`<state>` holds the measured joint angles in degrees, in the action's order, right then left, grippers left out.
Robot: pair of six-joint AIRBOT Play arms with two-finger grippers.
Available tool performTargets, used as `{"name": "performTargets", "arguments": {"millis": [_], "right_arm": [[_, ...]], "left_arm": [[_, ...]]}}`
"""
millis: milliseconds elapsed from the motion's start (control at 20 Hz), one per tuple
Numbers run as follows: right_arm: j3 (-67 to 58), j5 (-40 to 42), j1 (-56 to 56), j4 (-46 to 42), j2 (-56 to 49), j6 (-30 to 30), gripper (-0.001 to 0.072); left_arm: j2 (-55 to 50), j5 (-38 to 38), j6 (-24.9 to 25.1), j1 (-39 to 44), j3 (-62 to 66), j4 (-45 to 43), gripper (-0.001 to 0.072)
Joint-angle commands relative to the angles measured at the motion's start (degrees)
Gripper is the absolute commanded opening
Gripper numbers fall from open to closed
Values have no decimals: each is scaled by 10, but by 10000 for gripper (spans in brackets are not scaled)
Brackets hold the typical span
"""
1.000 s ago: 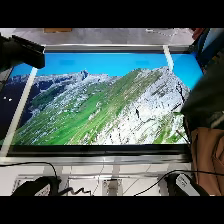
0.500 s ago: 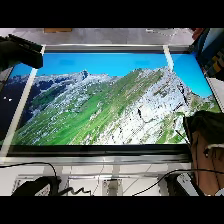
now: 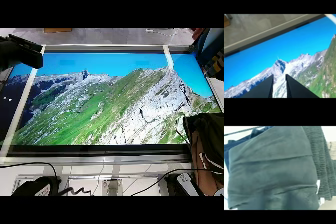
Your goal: Fold the clothes and pants, and hang the long-sleeved shirts on hangers.
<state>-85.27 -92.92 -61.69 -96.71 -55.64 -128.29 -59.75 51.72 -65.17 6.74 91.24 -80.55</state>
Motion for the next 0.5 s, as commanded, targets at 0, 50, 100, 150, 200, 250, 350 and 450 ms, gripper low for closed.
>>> {"name": "performTargets", "arguments": {"millis": [0,50,100,150,200,250,350,450], "right_arm": [[0,10,2,87,0,22,51],[0,12,12,116,1,32,50],[0,17,30,133,2,54,42],[0,22,56,146,3,83,42],[0,24,86,156,4,113,43],[0,26,123,159,5,149,42],[0,25,207,160,10,236,42],[0,25,301,170,22,294,42]], "left_arm": [[0,0,0,0,0,0,181],[0,0,0,0,0,0,181],[0,0,0,0,0,0,181],[0,0,0,0,0,0,180],[0,0,0,0,0,0,181],[0,0,0,0,0,0,181],[0,0,0,0,0,0,180],[0,0,0,0,0,0,181]]}}
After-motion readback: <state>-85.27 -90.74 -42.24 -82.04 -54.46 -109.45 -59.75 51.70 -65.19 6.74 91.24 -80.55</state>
